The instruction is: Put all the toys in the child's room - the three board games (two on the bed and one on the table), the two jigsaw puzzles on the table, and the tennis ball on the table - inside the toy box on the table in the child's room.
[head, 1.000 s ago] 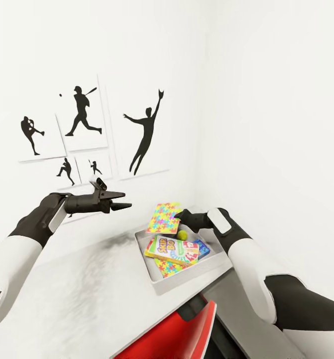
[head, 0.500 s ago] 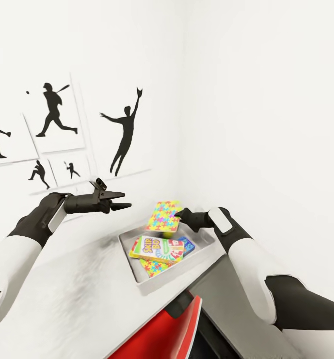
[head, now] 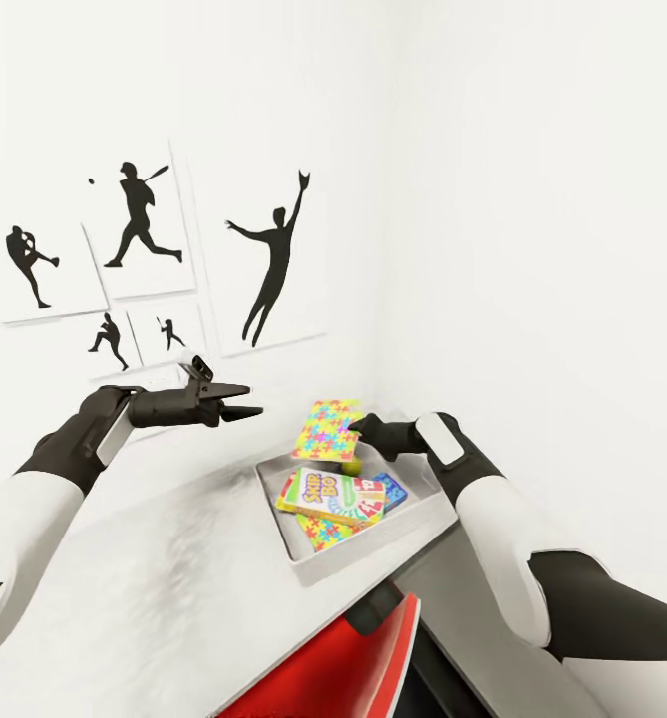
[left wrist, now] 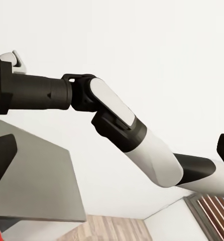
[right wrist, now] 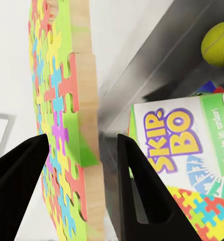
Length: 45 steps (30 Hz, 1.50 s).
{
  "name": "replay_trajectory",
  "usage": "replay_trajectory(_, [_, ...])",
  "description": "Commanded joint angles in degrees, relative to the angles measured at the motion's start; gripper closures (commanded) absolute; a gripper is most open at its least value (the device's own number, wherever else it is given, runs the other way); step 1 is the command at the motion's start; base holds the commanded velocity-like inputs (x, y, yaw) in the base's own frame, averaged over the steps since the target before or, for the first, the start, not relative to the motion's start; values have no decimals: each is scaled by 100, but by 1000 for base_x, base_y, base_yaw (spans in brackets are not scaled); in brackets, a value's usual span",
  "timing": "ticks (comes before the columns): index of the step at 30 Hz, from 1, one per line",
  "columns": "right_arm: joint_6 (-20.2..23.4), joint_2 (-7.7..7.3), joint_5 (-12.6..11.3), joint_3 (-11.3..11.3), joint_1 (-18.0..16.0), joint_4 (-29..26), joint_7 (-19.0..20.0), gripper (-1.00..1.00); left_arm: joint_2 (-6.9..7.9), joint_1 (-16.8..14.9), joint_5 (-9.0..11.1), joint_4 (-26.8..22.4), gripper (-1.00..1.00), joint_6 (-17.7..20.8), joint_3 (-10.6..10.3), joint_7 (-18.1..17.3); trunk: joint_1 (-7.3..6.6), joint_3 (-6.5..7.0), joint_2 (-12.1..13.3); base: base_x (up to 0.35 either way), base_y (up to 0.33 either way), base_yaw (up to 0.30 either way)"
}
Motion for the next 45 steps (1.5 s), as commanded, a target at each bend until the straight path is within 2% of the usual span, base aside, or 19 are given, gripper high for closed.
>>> replay_trajectory(1, [16,0,-70,-9,-3,-10,-57,100,5,-9,0,3,-100,61,-24,-36,4,-19,-14,0,0,258])
replay_trajectory(10, [24,-17,-86,-23,-7,-6,-64,100,2,-9,0,3,-100,61,-21,-36,4,-61,-14,0,0,75])
replay_trajectory(45, [25,-26,-79,-23,-7,-6,-57,100,3,-9,8,3,-100,61,8,-36,4,-390,-14,0,0,0])
